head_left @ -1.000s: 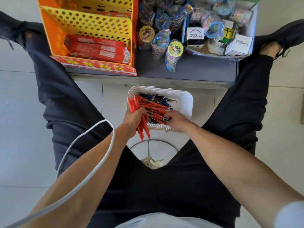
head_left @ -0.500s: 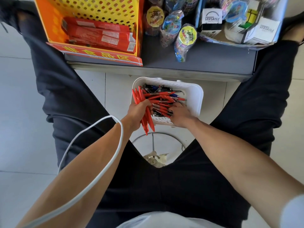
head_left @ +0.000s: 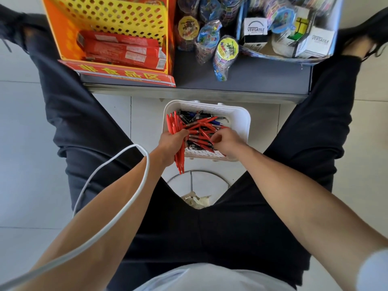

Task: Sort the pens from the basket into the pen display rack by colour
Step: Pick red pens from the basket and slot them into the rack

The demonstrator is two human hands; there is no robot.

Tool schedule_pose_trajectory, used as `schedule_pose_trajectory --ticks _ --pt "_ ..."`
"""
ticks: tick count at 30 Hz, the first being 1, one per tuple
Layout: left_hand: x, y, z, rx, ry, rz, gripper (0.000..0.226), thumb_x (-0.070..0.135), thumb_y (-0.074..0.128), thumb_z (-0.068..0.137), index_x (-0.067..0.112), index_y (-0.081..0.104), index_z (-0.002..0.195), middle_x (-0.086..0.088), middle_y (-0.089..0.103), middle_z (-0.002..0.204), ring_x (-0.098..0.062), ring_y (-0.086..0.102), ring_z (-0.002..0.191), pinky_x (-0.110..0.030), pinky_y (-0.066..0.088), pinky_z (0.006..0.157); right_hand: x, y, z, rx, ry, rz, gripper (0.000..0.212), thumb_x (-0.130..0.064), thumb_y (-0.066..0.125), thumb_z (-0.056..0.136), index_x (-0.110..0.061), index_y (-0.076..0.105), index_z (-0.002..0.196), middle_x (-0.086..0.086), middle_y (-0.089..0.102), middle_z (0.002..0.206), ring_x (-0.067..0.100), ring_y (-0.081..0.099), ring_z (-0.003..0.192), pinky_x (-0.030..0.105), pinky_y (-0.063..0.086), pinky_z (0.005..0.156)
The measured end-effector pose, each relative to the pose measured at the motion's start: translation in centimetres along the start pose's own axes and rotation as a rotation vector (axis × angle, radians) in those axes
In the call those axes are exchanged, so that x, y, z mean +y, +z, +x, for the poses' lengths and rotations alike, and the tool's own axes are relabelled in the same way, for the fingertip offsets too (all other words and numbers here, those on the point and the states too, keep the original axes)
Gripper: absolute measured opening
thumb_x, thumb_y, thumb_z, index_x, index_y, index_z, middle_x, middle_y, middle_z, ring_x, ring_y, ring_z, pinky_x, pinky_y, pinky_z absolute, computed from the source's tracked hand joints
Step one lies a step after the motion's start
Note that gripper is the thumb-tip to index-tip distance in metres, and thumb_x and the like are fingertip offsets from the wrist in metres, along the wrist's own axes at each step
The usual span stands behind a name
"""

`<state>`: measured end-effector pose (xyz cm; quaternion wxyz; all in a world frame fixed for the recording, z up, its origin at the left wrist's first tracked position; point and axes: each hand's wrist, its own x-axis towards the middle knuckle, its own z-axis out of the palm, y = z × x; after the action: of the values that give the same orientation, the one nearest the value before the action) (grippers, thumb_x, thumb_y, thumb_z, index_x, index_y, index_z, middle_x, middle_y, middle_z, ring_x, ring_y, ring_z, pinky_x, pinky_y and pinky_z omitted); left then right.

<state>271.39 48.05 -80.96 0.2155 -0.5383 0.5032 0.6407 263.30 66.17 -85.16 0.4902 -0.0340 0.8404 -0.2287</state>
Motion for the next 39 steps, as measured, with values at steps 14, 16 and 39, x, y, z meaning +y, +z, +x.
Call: schedule_pose_trajectory --ticks 14,16,39 --pt "-0.1 -0.3 -2.4 -0.019 0.069 0.041 0.028 0.020 0.091 0.072 0.011 0.068 0.085 -0.001 0.059 0.063 -0.013 0.051 0.051 -0.028 0.050 0.057 -3.0 0.5 -4.4 -0.281 -0.071 0.848 0.034 0.015 0.070 0.082 -0.009 0.064 0.105 0.005 0.077 0.088 0.017 0.074 0.087 0.028 0.056 0.080" --pt "-0.1 -0.4 -2.4 -0.045 0.052 0.016 0.029 0.021 0.091 0.072 0.010 0.068 0.086 -0.002 0.058 0.062 -0.013 0.050 0.050 -0.028 0.050 0.056 -3.0 0.7 -4.4 -0.306 -0.067 0.880 0.033 0.015 0.070 0.083 -0.010 0.064 0.104 0.006 0.077 0.089 0.016 0.074 0.087 0.027 0.056 0.080" --pt "-0.1 -1.2 0.3 -0.072 -0.022 -0.122 0.011 0.004 0.065 0.084 0.006 0.063 0.094 -0.006 0.059 0.072 -0.016 0.057 0.063 -0.029 0.053 0.063 -3.8 -1.2 4.1 0.028 0.375 0.690 0.015 -0.017 0.050 0.105 -0.029 0.059 0.105 0.000 0.064 0.088 0.015 0.060 0.078 0.027 0.051 0.068"
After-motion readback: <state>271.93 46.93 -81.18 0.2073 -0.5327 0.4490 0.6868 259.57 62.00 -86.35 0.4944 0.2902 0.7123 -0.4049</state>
